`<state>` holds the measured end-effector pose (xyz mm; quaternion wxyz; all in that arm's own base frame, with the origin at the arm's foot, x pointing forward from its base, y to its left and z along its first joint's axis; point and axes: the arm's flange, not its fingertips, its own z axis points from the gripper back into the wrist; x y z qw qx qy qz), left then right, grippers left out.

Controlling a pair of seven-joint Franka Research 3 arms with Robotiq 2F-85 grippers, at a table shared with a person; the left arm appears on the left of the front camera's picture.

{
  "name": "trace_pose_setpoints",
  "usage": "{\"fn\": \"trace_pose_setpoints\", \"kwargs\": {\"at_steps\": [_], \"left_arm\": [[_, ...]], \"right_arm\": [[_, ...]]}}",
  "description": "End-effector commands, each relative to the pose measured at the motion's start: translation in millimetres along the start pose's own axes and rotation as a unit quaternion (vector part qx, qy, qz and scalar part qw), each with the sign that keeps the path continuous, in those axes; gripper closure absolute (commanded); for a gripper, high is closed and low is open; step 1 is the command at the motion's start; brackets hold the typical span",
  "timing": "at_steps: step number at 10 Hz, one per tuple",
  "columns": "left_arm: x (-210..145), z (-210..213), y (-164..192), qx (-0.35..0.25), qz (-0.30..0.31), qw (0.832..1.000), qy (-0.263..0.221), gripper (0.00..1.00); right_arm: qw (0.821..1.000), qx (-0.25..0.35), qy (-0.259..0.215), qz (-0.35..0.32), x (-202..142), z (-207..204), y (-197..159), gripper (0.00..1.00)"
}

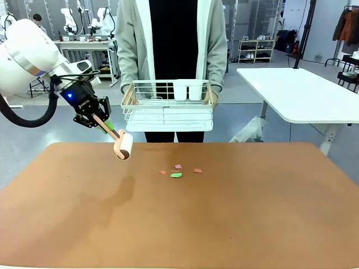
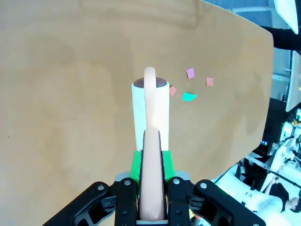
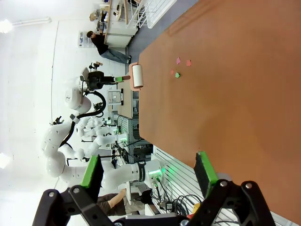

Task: Clean the table.
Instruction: Clean the table with the Lint Roller when the human lifts the Dish drying rack.

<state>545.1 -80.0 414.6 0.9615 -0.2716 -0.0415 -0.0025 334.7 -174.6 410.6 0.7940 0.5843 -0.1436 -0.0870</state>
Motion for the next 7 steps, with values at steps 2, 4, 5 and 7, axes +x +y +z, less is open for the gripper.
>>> {"fn": "trace_pose_setpoints", "kwargs": {"at_steps": [2,4,5,7], "left_arm": [[2,-9,2,0.005,-0.002,1.000,0.007,0.79],[0,-8,2,0.001,0.001,1.000,0.007,0.79],[-2,-16,-2,-0.019,0.001,1.000,-0.015,0.79],[21,-49,-20,-0.022,0.005,0.999,-0.028,0.79]], "right_arm": [[1.000,0.009,-0.004,0.001,-2,0,3,0.00],[1.000,0.009,-0.004,0.001,-2,0,3,0.00],[1.000,0.009,-0.004,0.001,-2,0,3,0.00],[1.000,0.009,-0.004,0.001,-2,0,3,0.00]]}}
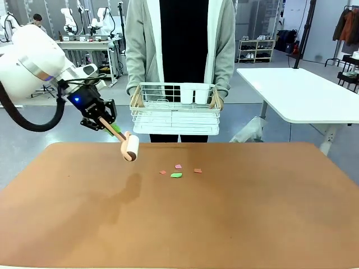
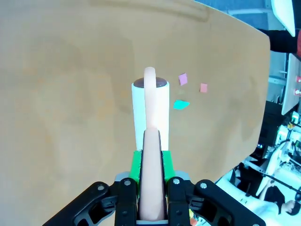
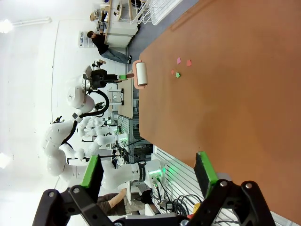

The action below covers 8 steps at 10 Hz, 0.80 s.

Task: Clean the table.
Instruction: Clean the table with the Lint Roller when the human lifts the Dish drying rack.

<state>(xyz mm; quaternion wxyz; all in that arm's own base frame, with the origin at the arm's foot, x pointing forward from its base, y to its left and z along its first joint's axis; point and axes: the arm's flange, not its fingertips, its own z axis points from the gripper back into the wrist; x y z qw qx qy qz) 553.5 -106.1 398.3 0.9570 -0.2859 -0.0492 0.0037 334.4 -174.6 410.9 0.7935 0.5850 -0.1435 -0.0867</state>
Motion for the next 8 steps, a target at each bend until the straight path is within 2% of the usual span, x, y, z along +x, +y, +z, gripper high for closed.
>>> {"fn": "trace_pose_setpoints", "kwargs": {"at_steps": [1,5,6,8], "left_arm": [[21,-40,-11,-0.007,0.000,1.000,-0.003,0.79],[27,-72,-16,-0.016,-0.007,0.999,0.036,0.79],[27,-77,-14,-0.019,-0.021,0.998,0.063,0.79],[32,-85,-13,-0.002,-0.018,0.997,0.079,0.79]], "right_arm": [[1.000,0.008,-0.004,0.001,-2,0,3,0.00],[1.000,0.008,-0.004,0.001,-2,0,3,0.00],[1.000,0.008,-0.004,0.001,-2,0,3,0.00],[1.000,0.008,-0.004,0.001,-2,0,3,0.00]]}}
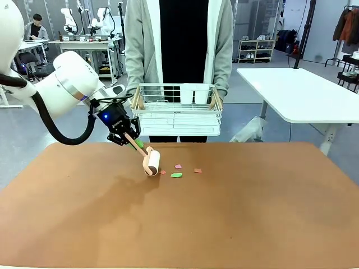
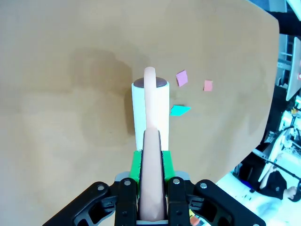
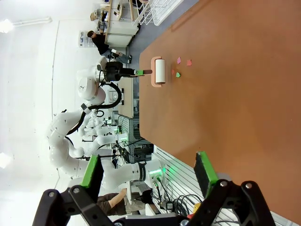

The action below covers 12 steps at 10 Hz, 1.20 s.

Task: Clean the table.
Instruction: Clean the table with the Lint Roller when the human lifts the Dish drying rack.

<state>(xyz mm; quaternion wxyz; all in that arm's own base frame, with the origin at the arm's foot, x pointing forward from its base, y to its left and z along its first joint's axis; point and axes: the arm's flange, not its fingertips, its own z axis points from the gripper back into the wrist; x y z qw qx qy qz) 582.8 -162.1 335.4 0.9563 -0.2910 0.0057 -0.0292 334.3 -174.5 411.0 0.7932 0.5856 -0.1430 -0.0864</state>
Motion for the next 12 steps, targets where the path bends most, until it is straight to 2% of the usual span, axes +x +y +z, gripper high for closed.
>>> {"fn": "trace_pose_setpoints", "kwargs": {"at_steps": [1,4,6,8,12], "left_arm": [[14,-5,-2,0.008,0.003,1.000,0.021,0.79],[9,-35,1,-0.001,0.020,1.000,0.017,0.79],[5,-69,-4,-0.001,0.023,0.999,0.037,0.79],[11,-95,-46,-0.008,0.006,0.999,0.032,0.79],[30,-155,-169,0.006,-0.034,0.998,0.060,0.79]], "right_arm": [[1.000,0.007,-0.005,0.001,-2,0,3,0.00],[1.000,0.007,-0.005,0.001,-2,0,3,0.00],[1.000,0.007,-0.005,0.001,-2,0,3,0.00],[1.000,0.007,-0.005,0.001,-2,0,3,0.00],[1.000,0.007,-0.005,0.001,-2,0,3,0.00]]}}
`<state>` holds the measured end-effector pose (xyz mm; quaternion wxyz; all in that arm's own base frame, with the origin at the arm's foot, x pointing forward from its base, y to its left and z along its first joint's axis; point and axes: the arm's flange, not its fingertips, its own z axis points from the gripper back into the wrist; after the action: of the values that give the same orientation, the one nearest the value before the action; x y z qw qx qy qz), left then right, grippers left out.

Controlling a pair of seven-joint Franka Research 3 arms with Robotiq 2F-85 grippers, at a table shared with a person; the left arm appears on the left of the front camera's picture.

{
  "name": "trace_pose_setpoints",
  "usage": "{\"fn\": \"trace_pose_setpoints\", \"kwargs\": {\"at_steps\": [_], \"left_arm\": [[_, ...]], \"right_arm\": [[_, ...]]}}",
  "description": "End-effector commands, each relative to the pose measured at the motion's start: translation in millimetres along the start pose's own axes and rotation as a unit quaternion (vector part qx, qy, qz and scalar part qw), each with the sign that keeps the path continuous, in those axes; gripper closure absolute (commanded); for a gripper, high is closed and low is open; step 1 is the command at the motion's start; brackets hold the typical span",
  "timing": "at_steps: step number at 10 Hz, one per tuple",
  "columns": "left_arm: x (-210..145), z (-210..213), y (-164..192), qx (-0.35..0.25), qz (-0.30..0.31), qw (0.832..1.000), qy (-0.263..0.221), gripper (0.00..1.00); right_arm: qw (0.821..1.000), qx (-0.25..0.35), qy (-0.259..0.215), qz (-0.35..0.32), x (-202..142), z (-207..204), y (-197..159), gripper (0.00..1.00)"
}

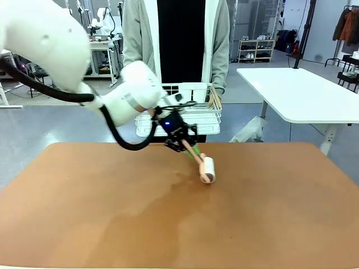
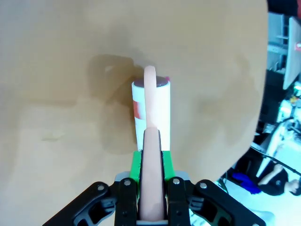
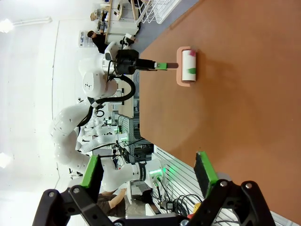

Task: Clean the table.
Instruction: Clean the table with the Lint Roller when the human lifts the Dish drying rack.

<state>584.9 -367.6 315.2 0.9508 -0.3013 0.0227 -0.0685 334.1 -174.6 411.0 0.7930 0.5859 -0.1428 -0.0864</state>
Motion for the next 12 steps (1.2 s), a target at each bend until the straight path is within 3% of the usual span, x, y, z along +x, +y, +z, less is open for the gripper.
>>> {"fn": "trace_pose_setpoints", "kwargs": {"at_steps": [1,2,5,7,8,9,12], "left_arm": [[27,-35,-32,0.005,-0.007,0.999,0.041,0.79],[30,-41,-53,0.010,-0.020,0.999,0.044,0.79],[24,-20,-70,0.007,-0.020,0.999,0.043,0.79],[4,71,-100,-0.010,-0.026,0.999,0.024,0.79],[-11,115,-103,0.005,-0.018,0.999,0.041,0.79],[-28,150,-94,0.037,-0.008,0.998,0.047,0.79],[-109,260,-18,0.203,0.038,0.978,-0.033,0.79]], "right_arm": [[1.000,0.007,-0.005,0.001,-2,0,3,0.00],[1.000,0.007,-0.005,0.001,-2,0,3,0.00],[1.000,0.007,-0.005,0.001,-2,0,3,0.00],[1.000,0.007,-0.005,0.001,-2,0,3,0.00],[1.000,0.007,-0.005,0.001,-2,0,3,0.00],[1.000,0.007,-0.005,0.001,-2,0,3,0.00],[1.000,0.007,-0.005,0.001,-2,0,3,0.00]]}}
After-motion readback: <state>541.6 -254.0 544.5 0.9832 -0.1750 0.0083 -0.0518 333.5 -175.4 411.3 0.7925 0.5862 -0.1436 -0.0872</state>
